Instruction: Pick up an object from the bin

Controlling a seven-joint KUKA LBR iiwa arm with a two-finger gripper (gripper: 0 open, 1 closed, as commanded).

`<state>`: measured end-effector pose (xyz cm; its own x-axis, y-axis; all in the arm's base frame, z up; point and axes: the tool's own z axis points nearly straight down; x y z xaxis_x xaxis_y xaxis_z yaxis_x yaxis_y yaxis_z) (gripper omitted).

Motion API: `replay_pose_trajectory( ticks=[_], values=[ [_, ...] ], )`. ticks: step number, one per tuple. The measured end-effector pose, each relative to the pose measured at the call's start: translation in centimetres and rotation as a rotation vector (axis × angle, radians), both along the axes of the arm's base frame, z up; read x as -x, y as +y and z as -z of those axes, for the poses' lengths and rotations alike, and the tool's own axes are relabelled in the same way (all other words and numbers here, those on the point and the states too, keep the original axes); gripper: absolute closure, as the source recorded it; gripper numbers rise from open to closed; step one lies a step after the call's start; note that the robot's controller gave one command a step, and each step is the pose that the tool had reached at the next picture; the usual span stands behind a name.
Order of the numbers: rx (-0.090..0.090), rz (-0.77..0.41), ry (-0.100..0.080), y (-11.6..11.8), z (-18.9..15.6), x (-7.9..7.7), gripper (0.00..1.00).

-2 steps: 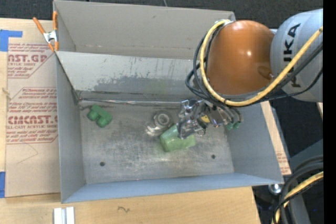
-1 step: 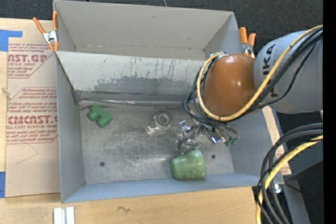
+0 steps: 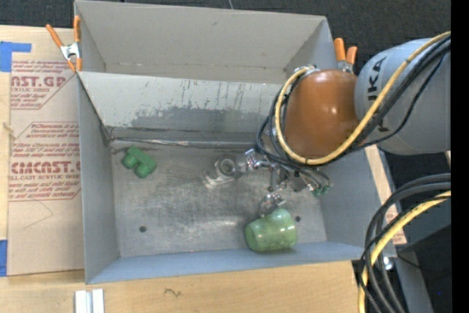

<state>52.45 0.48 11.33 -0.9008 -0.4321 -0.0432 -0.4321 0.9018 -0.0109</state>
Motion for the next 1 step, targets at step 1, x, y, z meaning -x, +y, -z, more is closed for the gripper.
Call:
replay_pose_trajectory(
  ticks=[1],
  values=[
    [0.006,0.076,0.031,-0.42,-7.71,-4.36,0.00]
  ],
)
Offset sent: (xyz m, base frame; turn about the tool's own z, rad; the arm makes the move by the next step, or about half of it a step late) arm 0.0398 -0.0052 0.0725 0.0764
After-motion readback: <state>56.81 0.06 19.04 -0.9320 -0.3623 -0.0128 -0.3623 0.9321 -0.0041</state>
